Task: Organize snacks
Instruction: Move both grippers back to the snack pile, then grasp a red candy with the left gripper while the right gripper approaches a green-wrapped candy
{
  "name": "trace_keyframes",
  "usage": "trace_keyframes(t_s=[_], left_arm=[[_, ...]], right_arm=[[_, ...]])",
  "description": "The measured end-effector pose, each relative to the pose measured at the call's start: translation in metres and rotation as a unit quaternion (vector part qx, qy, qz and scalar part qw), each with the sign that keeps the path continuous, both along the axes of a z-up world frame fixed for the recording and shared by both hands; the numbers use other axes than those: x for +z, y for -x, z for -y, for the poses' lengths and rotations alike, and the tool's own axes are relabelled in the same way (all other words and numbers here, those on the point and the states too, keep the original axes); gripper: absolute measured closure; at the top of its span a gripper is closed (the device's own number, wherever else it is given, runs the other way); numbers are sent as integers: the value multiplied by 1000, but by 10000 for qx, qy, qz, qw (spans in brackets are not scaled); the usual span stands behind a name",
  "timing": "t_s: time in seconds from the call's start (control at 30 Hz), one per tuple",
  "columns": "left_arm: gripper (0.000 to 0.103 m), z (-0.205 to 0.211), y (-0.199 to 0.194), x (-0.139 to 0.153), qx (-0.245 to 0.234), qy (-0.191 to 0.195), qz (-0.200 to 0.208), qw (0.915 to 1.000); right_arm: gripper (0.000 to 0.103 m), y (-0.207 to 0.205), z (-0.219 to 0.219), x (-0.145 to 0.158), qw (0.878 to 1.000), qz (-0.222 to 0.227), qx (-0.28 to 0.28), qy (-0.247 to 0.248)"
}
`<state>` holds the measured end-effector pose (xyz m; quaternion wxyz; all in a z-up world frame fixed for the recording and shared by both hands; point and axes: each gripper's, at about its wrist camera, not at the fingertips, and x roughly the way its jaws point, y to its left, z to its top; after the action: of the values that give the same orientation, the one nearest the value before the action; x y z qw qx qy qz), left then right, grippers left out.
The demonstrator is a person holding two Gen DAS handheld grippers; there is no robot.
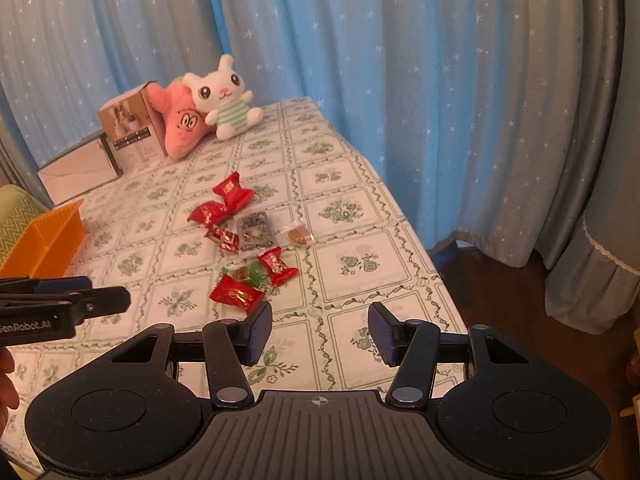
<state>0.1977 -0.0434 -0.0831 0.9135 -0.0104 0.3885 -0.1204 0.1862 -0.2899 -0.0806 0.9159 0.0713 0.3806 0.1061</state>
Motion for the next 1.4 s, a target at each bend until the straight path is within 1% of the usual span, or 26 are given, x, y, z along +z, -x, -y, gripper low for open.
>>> trace_keyframes(t_s=[0.03, 0.13, 0.2, 0.27, 0.33, 0.43, 0.5, 0.57, 0.63, 0.73, 0.77, 0.83, 0.87, 1.0, 1.23, 1.3, 1.33, 1.4], left_arm=[[45, 2, -4, -4, -14, 15, -43, 10000], [45, 7, -15, -16, -56, 117, -141, 9998], [49, 10, -23, -24, -87, 202, -191, 9996], [56, 15, -30, -32, -142, 280, -244, 9992], [61, 20, -36, -39, -184, 324, -281, 9989], [65, 26, -46, -48, -242, 398, -321, 9984], [66, 29, -52, -53, -269, 492, -367, 9977], [71, 32, -57, -58, -306, 559, -397, 9972], [73, 35, -60, -61, -327, 599, -438, 9967], [83, 37, -63, -65, -386, 680, -470, 9958], [89, 37, -63, -65, -397, 697, -468, 9957], [95, 34, -61, -65, -405, 739, -473, 9953], [99, 32, -60, -64, -405, 751, -472, 9952], [100, 13, -53, -62, -318, 782, -527, 9950], [100, -34, -46, -59, 98, 584, -477, 9971], [99, -43, -47, -58, 208, 505, -480, 9974], [97, -47, -47, -57, 269, 481, -480, 9973], [95, -53, -45, -55, 321, 414, -377, 9979]], right_arm=[[49, -3, 0, -3, 10000, -19, 13, 14], [49, -13, -1, -13, 9999, -41, 95, 46], [49, -20, -2, -20, 9998, -68, 141, 100], [49, -27, -2, -28, 9997, -108, 171, 123], [49, -33, -2, -34, 9996, -146, 178, 137], [49, -40, -2, -42, 9995, -207, 183, 154], [49, -45, -2, -47, 9994, -244, 176, 168], [49, -48, -3, -51, 9994, -265, 165, 170], [49, -50, -3, -54, 9993, -293, 159, 173], [49, -53, -5, -58, 9992, -330, 171, 177], [49, -54, -5, -59, 9991, -336, 179, 177], [49, -54, -7, -60, 9990, -348, 200, 182], [49, -55, -8, -60, 9990, -350, 216, 179], [49, -55, -15, -60, 9989, -336, 280, 178], [49, -58, -32, -58, 9983, -287, 488, 137], [49, -59, -38, -58, 9979, -261, 591, 109], [49, -59, -42, -57, 9974, -237, 673, 90], [49, -61, -49, -57, 9965, -206, 806, 78]])
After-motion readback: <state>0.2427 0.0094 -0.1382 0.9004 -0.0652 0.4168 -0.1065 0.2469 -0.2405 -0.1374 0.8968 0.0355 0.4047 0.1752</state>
